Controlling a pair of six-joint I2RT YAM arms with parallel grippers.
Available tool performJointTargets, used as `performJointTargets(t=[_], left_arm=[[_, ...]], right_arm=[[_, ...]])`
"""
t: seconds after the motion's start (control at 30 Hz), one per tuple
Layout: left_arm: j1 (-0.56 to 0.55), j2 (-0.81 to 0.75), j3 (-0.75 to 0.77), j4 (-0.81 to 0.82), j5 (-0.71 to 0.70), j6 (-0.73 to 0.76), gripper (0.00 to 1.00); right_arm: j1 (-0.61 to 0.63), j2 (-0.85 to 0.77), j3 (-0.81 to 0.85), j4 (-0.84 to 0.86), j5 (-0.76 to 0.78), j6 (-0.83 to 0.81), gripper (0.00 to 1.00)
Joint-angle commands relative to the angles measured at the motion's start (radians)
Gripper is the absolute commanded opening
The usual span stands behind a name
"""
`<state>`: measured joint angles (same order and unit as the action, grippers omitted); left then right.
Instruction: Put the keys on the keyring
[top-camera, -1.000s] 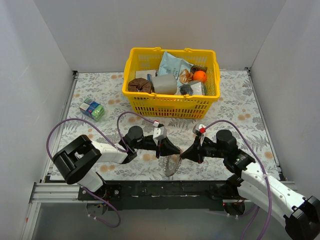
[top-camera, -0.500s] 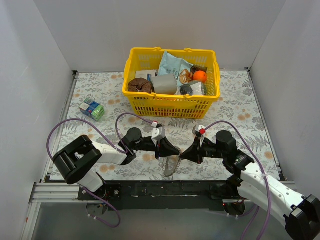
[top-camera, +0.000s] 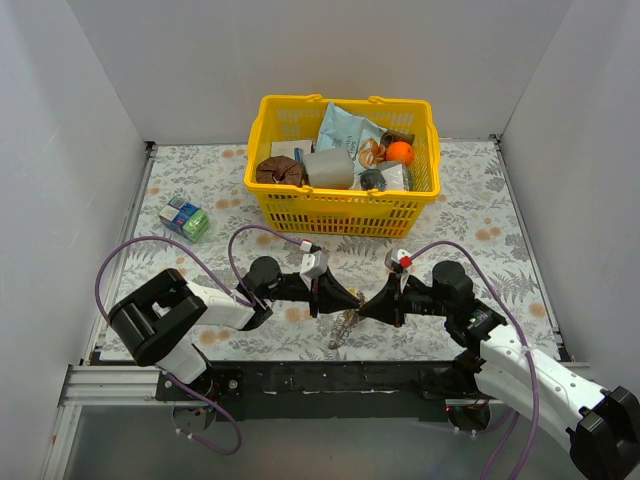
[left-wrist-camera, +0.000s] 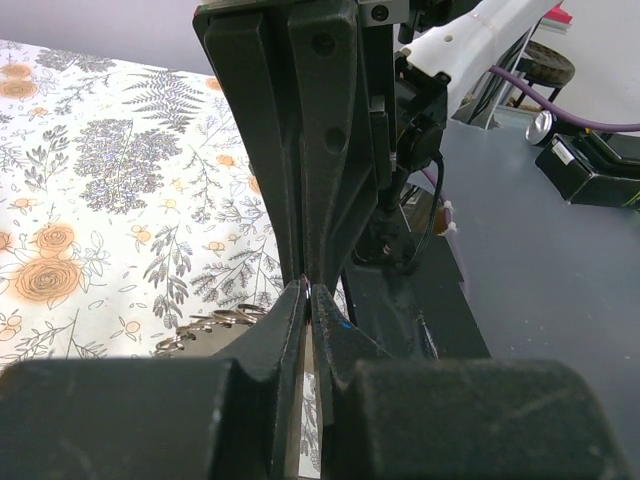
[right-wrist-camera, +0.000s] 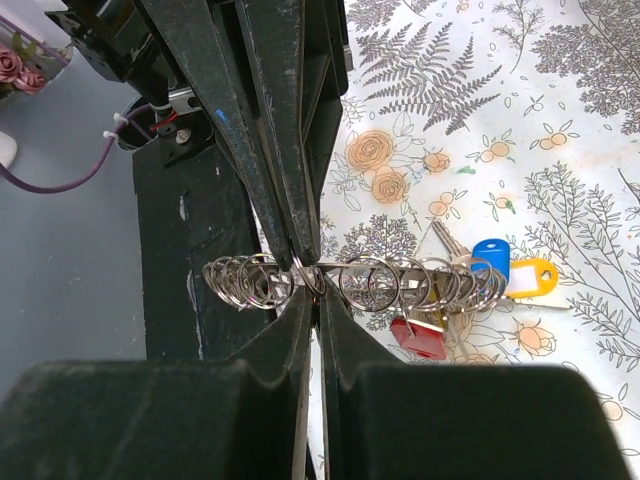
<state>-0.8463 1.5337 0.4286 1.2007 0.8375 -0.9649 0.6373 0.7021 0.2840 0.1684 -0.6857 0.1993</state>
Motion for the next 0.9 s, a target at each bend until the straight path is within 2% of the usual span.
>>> performJointTargets(t=[0.0,0.03,0.23,0.3,0.4,0.43,0.5,0.53,0.6,0.63,0.73,0.87], left_arm=[[0.0,-0.021,0.004,0.145,0.008,-0.02,0.0],[0.0,-0.02,0.001,0.155,0.008,-0.02,0.0],[0.0,0.003,0.006,0.171,0.018,-0.047,0.0],[0.0,-0.001,0.001,0.154,0.012,-0.032,0.0],[0.0,-0.02,-0.001,0.087,-0.002,-0.003,0.0],[0.0,-0.026,-0.002,0.07,-0.005,0.017,0.0],[0.0,-0.037,-0.008,0.033,-0.014,0.037,0.0],[0.0,-0.046,-0.013,0.022,-0.02,0.052,0.0],[0.0,-0.053,-0.014,-0.009,-0.024,0.066,0.0],[0.0,-0.058,-0.017,-0.016,-0.023,0.069,0.0],[0.0,-0.06,-0.022,-0.016,-0.029,0.074,0.0],[0.0,-0.058,-0.005,-0.041,-0.035,0.08,0.0]], right_arm=[[0.002,0.005,-0.019,-0.01,-0.008,0.0,0.11],[0.002,0.005,-0.019,-0.006,-0.012,0.0,0.14],[0.002,0.002,-0.013,0.005,-0.011,0.006,0.17],[0.002,-0.012,-0.003,-0.018,0.006,0.0,0.21],[0.002,-0.056,0.02,-0.058,0.043,-0.012,0.35],[0.002,-0.07,0.026,-0.067,0.052,-0.012,0.43],[0.002,-0.113,0.043,-0.087,0.089,-0.011,0.5],[0.002,-0.128,0.047,-0.095,0.104,-0.009,0.58],[0.002,-0.173,0.063,-0.11,0.141,-0.006,0.67],[0.002,-0.187,0.067,-0.116,0.158,-0.006,0.75],[0.001,-0.231,0.076,-0.129,0.21,-0.006,0.85],[0.002,-0.263,0.083,-0.147,0.274,-0.006,0.91]])
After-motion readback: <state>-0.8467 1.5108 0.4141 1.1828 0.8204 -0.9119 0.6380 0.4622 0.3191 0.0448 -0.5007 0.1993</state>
